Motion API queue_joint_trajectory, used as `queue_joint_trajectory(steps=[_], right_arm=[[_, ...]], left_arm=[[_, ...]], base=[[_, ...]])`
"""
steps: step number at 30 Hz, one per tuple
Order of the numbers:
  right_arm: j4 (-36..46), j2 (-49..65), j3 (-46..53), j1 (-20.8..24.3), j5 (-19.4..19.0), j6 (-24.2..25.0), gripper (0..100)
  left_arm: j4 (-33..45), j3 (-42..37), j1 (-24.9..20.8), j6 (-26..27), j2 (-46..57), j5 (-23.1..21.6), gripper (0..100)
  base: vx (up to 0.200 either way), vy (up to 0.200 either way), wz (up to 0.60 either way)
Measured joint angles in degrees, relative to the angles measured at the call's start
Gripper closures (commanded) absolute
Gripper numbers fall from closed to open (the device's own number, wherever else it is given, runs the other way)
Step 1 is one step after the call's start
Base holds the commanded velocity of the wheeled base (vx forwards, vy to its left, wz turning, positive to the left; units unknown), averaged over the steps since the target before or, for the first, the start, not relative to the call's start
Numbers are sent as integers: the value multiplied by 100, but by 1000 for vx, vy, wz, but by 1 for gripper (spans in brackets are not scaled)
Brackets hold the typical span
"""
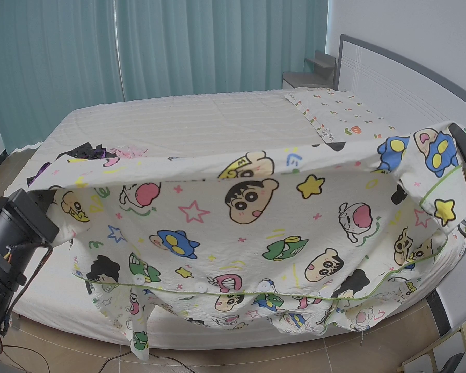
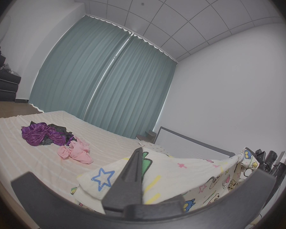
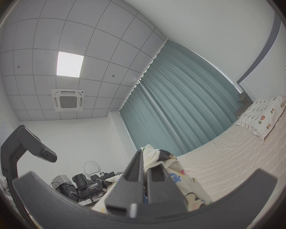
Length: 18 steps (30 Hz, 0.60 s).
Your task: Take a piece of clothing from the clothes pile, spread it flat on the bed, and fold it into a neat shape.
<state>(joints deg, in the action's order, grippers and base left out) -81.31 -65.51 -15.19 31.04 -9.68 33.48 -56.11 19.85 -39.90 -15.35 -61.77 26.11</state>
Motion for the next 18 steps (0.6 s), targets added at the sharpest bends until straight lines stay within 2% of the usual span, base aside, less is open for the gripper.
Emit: queue_joint_trajectory(steps=[7, 14, 18], right_arm=[[695, 256, -68, 0, -22, -204, 100], [825, 302, -85, -34, -20, -233, 100], [935, 165, -88, -196, -20, -230, 100]], left_arm=[[305, -11, 7, -17, 282, -28, 100], [542, -222, 10, -50, 323, -33, 100], [575, -356, 11, -206, 265, -33, 100]], base=[[0, 0, 0], [0, 0, 0], [0, 0, 0]])
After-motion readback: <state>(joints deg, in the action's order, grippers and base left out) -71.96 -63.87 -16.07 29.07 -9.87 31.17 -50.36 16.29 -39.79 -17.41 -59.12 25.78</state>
